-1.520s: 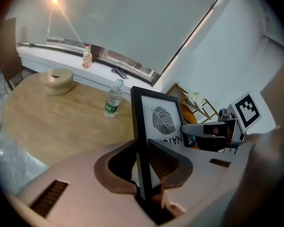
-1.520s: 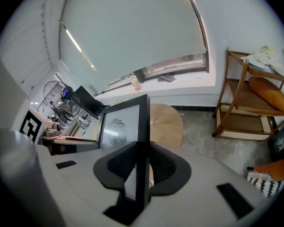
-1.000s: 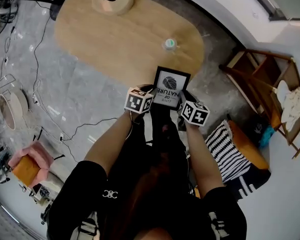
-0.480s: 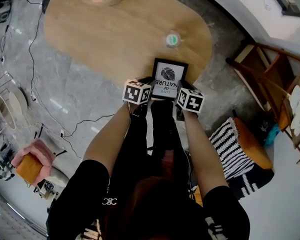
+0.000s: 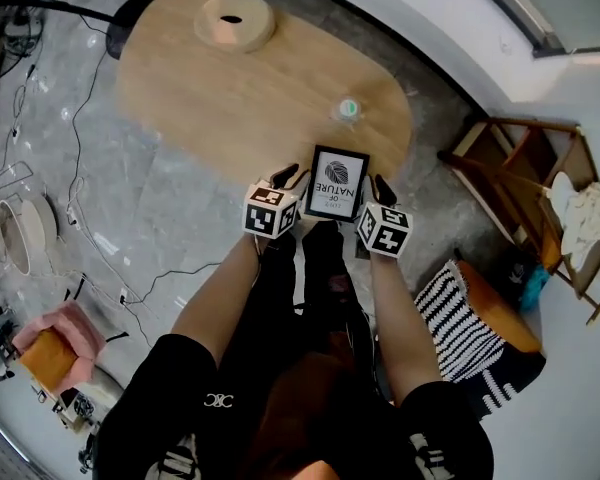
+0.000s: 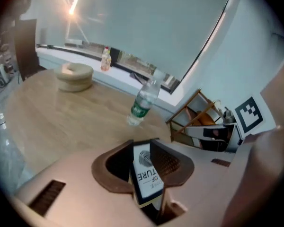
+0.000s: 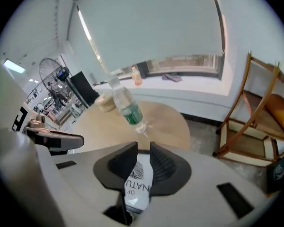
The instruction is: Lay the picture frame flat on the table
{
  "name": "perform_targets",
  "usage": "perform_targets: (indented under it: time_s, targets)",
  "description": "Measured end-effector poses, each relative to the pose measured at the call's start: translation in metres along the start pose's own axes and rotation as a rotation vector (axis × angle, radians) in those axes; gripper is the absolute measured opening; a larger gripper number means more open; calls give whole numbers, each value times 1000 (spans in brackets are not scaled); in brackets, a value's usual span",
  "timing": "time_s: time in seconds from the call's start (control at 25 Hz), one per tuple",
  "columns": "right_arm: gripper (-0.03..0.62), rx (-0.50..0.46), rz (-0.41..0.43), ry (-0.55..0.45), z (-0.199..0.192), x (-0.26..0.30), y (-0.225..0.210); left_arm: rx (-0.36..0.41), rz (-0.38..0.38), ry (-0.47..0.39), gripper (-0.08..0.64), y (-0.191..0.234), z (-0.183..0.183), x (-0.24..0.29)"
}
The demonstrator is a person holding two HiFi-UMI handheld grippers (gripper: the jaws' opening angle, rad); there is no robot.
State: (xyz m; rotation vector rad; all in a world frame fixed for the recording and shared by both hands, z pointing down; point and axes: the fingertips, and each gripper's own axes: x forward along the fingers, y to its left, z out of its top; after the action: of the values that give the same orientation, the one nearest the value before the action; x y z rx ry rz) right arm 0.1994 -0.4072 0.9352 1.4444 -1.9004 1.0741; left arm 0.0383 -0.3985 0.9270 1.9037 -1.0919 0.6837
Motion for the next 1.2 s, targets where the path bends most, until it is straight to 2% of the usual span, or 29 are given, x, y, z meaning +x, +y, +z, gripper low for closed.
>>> perform_targets:
  time_s: [0.28,0.36,0.44,0.52,0.6,0.88,1.04,1.2]
  targets:
    - [17,-101,-7,-404,146,-180,79,52,-5,-340,31,-49,143,-183]
    - [15,-138,1,-511,184,-228,107,116,11,-426,25,-61,178,-238]
    - [15,-170,22,-610,214,-274,133,208,61,-493,23,-73,202,-292]
    - [15,-193,45,-696,238,-318,157,285,119,-545,21,-84,215,-342]
    - [14,-209,60,-761,258,-355,178,325,160,-589,21,-91,222,-385]
    - [12,-256,105,-870,288,-417,233,300,215,-740,21,-89,241,-486]
    - [14,-253,117,-887,289,-428,243,311,236,-794,21,-88,251,-512]
    - [14,-260,109,-897,295,-433,249,323,227,-806,21,-90,260,-520]
